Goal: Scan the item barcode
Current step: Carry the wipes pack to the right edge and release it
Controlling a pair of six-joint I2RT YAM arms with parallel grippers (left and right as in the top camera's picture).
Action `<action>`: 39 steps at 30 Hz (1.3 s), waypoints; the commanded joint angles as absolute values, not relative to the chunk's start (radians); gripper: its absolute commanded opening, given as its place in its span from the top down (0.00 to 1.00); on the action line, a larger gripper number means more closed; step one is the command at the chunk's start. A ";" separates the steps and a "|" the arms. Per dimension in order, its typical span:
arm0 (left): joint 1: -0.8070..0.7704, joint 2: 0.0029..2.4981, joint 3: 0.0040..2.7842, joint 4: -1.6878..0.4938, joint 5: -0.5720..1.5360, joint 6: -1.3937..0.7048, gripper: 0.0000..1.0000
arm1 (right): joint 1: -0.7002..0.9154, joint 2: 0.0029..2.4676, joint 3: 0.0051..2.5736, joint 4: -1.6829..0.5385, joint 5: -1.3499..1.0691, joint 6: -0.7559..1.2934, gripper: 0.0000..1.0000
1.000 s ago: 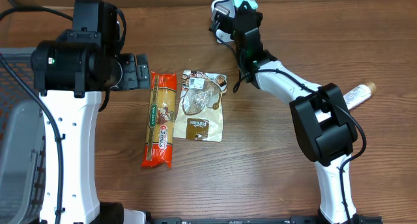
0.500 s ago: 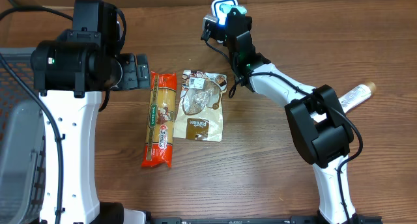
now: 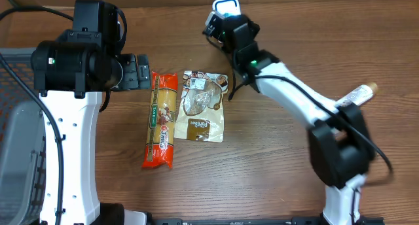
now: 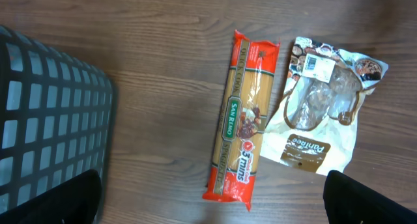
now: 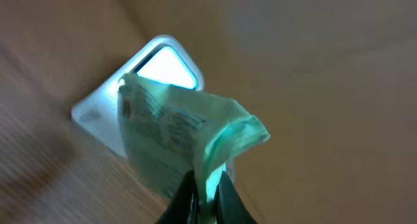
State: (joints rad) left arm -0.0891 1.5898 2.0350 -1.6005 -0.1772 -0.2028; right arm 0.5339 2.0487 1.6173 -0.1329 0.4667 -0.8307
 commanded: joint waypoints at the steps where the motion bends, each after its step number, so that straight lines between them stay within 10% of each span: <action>1: -0.085 1.586 2.036 -1.599 -0.190 -0.210 0.00 | 0.511 1.789 1.641 -0.315 0.324 -0.355 0.96; 10: -0.085 1.586 2.036 -1.599 -0.190 -0.210 0.00 | 0.197 1.643 1.608 -0.994 -0.074 0.192 0.96; 24: -0.085 1.586 2.036 -1.599 -0.190 -0.210 0.00 | -0.138 1.801 1.222 -0.765 -0.106 0.210 0.96; 28: -0.085 1.586 2.036 -1.599 -0.190 -0.210 0.00 | -0.186 1.811 1.234 -0.826 -0.106 0.210 0.46; 39: -0.085 1.586 2.036 -1.599 -0.190 -0.210 0.00 | -0.166 1.809 1.588 -1.243 -0.388 0.154 0.30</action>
State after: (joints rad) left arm -0.0891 1.5898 2.0350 -1.6009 -0.1772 -0.2028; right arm -0.2054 1.8198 1.5177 -1.2247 -0.1909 0.2001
